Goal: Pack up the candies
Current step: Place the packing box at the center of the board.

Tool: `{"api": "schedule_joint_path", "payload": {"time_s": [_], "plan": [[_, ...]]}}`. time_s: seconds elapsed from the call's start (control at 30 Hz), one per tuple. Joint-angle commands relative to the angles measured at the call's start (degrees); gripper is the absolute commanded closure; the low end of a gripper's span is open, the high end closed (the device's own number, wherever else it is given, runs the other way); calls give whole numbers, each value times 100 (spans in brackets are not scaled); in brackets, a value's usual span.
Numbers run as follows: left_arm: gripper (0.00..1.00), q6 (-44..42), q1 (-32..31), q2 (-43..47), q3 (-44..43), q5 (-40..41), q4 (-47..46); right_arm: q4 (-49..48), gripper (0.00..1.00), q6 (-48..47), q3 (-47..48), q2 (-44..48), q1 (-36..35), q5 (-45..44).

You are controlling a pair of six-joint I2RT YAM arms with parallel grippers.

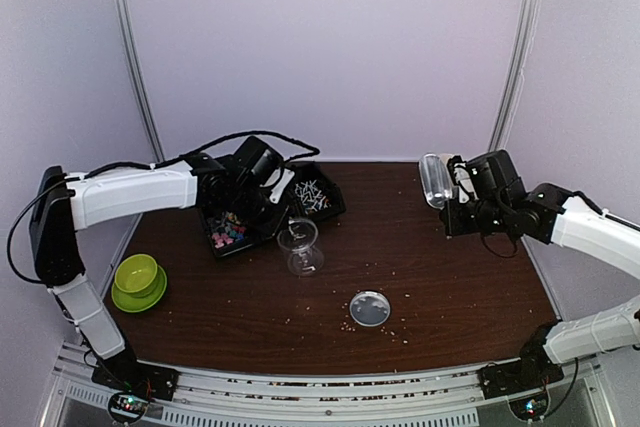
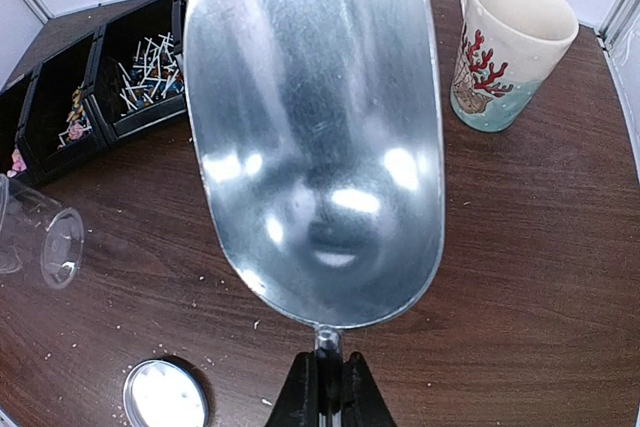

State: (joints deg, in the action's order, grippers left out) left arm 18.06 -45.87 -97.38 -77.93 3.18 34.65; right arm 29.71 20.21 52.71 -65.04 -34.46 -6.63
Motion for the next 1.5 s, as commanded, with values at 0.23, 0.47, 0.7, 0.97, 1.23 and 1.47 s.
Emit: {"api": "schedule_joint_path", "payload": {"time_s": [0.23,0.47,0.7,0.97,1.23,1.47], "plan": [[100,-141,-156,-1360,-1927,-342,170,-56,100,-54,-293,539,17,-108],[100,-72,-366,-1861,-2577,-51,549,-95,100,-34,-343,562,20,-94],[100,2,-518,-2200,-2866,70,613,-115,100,-2,-404,619,18,-206],[100,-8,-542,-2606,-3228,183,641,-176,100,18,-476,650,18,-263],[97,-47,-546,-2776,-3465,192,737,-189,100,1,-427,624,18,-198],[88,-74,-546,-2769,-3440,123,756,-219,100,-8,-428,624,18,-178]]}}
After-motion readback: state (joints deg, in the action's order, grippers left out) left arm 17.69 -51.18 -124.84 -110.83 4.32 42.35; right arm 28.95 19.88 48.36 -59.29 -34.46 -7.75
